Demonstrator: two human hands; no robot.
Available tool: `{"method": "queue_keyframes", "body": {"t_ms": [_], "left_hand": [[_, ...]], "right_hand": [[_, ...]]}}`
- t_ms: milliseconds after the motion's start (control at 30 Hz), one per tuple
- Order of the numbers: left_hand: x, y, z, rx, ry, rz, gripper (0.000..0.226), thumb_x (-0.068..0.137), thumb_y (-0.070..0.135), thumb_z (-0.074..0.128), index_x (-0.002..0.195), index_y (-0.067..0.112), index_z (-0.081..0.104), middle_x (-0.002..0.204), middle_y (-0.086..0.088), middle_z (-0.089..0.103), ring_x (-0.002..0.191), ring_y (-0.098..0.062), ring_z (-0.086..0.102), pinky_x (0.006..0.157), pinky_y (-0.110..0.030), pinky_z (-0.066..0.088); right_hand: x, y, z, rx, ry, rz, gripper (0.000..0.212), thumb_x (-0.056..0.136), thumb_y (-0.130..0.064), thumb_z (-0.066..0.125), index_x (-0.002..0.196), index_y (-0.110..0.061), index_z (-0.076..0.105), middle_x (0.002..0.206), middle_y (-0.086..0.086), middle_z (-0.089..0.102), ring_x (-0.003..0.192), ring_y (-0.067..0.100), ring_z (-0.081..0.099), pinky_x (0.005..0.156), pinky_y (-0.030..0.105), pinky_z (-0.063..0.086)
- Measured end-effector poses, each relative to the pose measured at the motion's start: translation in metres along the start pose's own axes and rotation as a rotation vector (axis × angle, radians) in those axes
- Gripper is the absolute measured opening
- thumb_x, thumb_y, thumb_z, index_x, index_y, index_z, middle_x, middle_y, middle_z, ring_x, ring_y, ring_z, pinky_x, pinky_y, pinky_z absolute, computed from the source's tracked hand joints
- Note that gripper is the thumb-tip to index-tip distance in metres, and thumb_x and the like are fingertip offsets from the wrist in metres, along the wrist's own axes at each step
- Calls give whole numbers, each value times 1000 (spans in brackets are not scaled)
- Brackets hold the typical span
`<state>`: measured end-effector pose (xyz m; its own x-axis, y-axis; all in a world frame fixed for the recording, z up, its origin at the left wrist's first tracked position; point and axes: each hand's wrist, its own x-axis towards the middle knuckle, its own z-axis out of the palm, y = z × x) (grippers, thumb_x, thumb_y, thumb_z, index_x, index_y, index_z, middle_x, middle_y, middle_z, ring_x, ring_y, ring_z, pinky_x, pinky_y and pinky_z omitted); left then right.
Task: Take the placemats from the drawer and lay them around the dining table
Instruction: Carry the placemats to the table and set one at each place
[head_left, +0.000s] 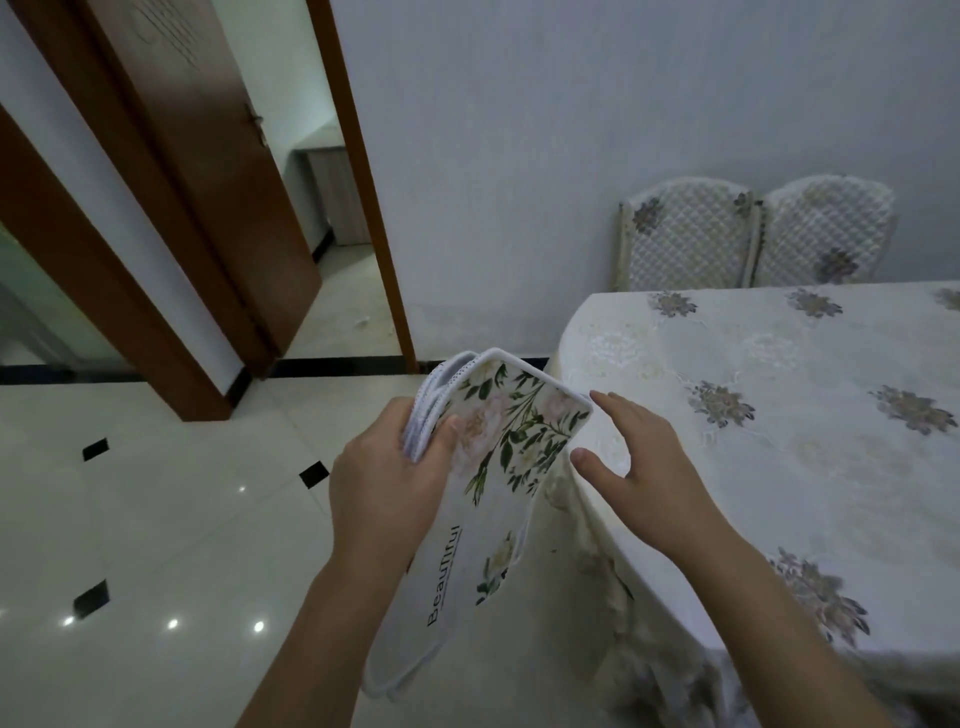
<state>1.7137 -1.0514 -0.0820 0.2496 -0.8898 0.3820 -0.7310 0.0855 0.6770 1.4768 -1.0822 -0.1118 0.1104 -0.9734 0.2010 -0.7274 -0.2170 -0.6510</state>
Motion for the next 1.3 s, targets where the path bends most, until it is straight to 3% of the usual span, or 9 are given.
{"method": "queue_keyframes", "body": {"t_ms": [133, 367, 533, 733, 900, 1033, 1100, 1233, 1300], "left_hand": [[48, -17, 28, -47, -33, -20, 21, 89, 53, 58, 89, 32, 59, 68, 13, 59, 57, -2, 58, 48, -19, 45], [157, -42, 84, -197, -157, 61, 20, 89, 48, 60, 98, 31, 65, 72, 13, 63, 62, -2, 59, 52, -20, 45], [239, -40, 126, -222, -274, 139, 15, 90, 46, 62, 85, 33, 59, 65, 11, 60, 58, -5, 57, 53, -37, 52], [293, -11, 161, -335, -383, 205, 19, 88, 47, 63, 80, 31, 59, 65, 9, 60, 58, -5, 56, 52, -32, 48], [327, 25, 197, -439, -468, 241, 18, 87, 43, 67, 76, 31, 59, 68, 14, 61, 57, -3, 54, 49, -20, 43], [344, 55, 232, -461, -501, 290, 18, 88, 44, 66, 78, 30, 61, 69, 7, 63, 62, -10, 60, 57, -41, 55], [353, 69, 249, -437, -523, 335, 17, 88, 44, 66, 81, 29, 62, 69, 7, 63, 63, -12, 60, 58, -44, 55], [369, 93, 287, -378, -542, 423, 15, 88, 42, 67, 78, 34, 59, 70, 16, 62, 60, -4, 58, 50, -20, 44], [374, 101, 304, -359, -551, 447, 16, 88, 41, 67, 78, 38, 56, 70, 23, 61, 59, 1, 56, 49, -11, 38]], "right_hand": [[44, 8, 13, -28, 8, 26, 63, 92, -43, 59, 148, -32, 34, 151, -9, 38, 140, 12, 27, 113, 30, 22], [133, 22, 29, -123, 72, 173, 63, 93, -49, 54, 149, -33, 30, 153, -8, 35, 142, 13, 26, 115, 35, 25], [185, 25, 26, -170, 165, 258, 63, 93, -50, 53, 150, -34, 29, 154, -9, 33, 143, 11, 24, 115, 35, 24], [204, 47, 8, -182, 248, 422, 66, 93, -50, 53, 151, -34, 27, 156, -8, 29, 143, 13, 22, 116, 43, 26], [221, 87, -6, -166, 323, 502, 67, 93, -51, 54, 151, -33, 27, 156, -10, 29, 143, 12, 22, 116, 37, 26], [244, 123, -18, -96, 418, 525, 68, 91, -50, 57, 150, -30, 30, 150, -11, 37, 139, 14, 31, 112, 39, 34], [257, 142, -24, -56, 465, 547, 69, 91, -50, 57, 150, -30, 29, 147, -12, 40, 137, 14, 35, 109, 39, 37], [282, 178, -38, -2, 522, 540, 66, 91, -45, 60, 148, -34, 31, 138, -20, 42, 132, 9, 36, 101, 29, 34], [293, 193, -44, 11, 548, 565, 64, 91, -40, 62, 148, -34, 32, 141, -15, 43, 134, 13, 36, 100, 29, 32]]}}
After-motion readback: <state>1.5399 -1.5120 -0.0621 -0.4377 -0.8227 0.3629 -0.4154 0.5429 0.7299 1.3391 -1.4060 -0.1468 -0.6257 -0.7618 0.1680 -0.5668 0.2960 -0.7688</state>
